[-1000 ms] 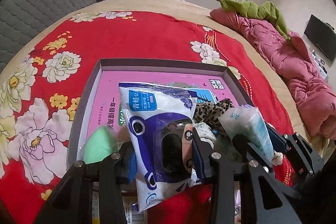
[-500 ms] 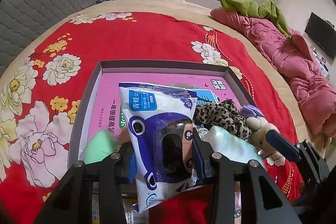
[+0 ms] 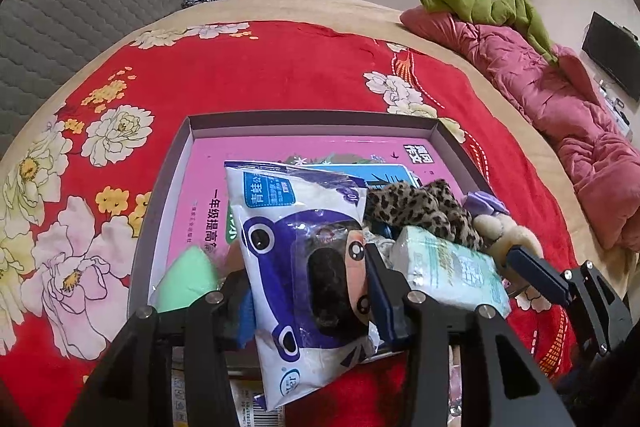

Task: Organize soft objects
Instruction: 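Lower the cartoon pack into the tray and open the left gripper while the right releases the light blue pack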

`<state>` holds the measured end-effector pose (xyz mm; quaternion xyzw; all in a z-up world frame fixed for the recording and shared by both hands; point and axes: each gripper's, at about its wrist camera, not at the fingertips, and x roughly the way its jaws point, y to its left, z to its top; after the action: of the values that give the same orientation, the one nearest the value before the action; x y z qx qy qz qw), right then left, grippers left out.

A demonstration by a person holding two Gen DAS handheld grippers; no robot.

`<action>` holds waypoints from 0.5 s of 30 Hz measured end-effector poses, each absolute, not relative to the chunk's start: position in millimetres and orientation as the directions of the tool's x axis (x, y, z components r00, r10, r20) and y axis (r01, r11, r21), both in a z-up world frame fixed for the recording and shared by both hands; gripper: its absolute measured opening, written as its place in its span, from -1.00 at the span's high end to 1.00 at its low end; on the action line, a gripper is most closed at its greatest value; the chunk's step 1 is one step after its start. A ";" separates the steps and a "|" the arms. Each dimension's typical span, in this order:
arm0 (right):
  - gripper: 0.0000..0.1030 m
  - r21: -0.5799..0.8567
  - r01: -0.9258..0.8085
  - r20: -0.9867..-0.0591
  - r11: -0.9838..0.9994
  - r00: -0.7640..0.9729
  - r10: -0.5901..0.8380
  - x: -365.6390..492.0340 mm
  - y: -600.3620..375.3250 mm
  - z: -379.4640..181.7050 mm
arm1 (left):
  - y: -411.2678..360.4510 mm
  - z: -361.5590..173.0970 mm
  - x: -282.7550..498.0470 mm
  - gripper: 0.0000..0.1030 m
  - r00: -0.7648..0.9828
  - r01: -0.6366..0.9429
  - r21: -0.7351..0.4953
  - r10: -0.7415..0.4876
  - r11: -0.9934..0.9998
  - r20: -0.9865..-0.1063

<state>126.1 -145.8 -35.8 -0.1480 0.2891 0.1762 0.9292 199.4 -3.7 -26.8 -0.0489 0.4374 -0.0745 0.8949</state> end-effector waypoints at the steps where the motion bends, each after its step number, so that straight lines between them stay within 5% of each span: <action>1: -0.16 -0.176 -0.414 -0.589 0.893 0.771 0.242 126.8 -145.7 -35.9 | -4.4 -26.7 199.2 0.05 0.607 0.093 -0.153 -0.178 0.984 -0.774; 15: -0.29 -0.139 -0.397 -0.571 0.907 0.781 0.255 123.3 -157.8 -26.1 | -3.6 -24.7 197.5 -0.09 0.604 0.083 -0.171 -0.186 0.982 -0.775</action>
<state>123.3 -157.8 -26.1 -0.1267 0.2817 0.1743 0.9350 197.5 -3.6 -24.7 -0.0588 0.4388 -0.0754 0.8935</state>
